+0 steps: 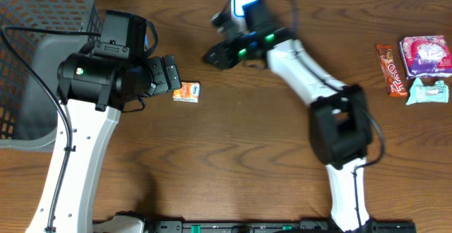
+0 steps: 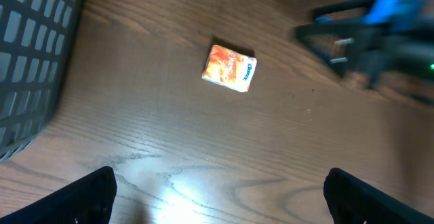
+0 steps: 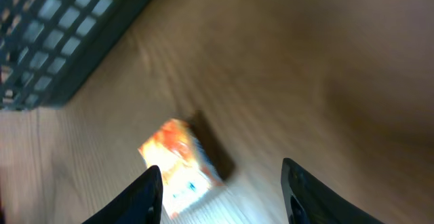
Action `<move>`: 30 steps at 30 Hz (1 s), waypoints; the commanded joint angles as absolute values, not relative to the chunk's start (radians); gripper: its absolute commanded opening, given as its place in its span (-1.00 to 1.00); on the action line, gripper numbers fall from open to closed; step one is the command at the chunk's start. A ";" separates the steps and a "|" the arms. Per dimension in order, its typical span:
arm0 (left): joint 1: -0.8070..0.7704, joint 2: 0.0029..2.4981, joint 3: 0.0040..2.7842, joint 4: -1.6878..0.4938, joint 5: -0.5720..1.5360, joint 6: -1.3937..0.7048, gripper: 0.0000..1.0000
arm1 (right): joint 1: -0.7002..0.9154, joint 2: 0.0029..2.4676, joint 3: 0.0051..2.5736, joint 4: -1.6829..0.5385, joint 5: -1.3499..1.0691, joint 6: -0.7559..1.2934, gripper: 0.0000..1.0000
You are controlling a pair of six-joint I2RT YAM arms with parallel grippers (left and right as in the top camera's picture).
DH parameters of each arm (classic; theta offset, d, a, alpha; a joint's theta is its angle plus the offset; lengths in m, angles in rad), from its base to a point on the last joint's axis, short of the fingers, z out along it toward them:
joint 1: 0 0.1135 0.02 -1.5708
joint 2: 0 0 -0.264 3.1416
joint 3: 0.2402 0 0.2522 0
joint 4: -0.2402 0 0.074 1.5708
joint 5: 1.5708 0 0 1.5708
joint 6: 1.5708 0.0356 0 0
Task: Scan the item barcode
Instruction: 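Reach the right gripper left to the small orange box and grasp it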
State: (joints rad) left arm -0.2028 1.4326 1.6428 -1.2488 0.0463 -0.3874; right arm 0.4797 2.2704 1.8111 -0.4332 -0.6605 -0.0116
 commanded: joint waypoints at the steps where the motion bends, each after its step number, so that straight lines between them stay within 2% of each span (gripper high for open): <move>1: -0.199 1.431 1.655 -1.249 0.038 -0.378 0.96 | 0.542 2.306 1.812 -0.395 -0.687 -0.004 0.07; 10: -0.199 1.431 1.655 -1.249 0.038 -0.378 0.96 | 0.649 2.352 1.812 -0.416 -0.485 -0.004 0.04; 17: -0.199 1.431 1.655 -1.249 0.038 -0.378 0.96 | 0.663 2.352 1.810 -0.521 -0.454 0.004 -0.21; 22: -0.199 1.431 1.655 -1.249 0.038 -0.378 0.95 | 0.673 2.352 1.809 -0.601 -0.453 0.007 -0.24; 25: -0.199 1.431 1.655 -1.249 0.038 -0.378 0.96 | 0.675 2.352 1.809 -0.684 -0.423 0.008 -0.49; 30: -0.199 1.431 1.655 -1.249 0.038 -0.378 0.96 | 0.673 2.352 1.809 -0.848 -0.287 0.124 -0.77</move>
State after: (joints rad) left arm -0.2028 1.4326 1.6428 -1.2488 0.0463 -0.3874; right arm 0.6640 2.3299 1.8267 -0.7849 -0.4149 0.0402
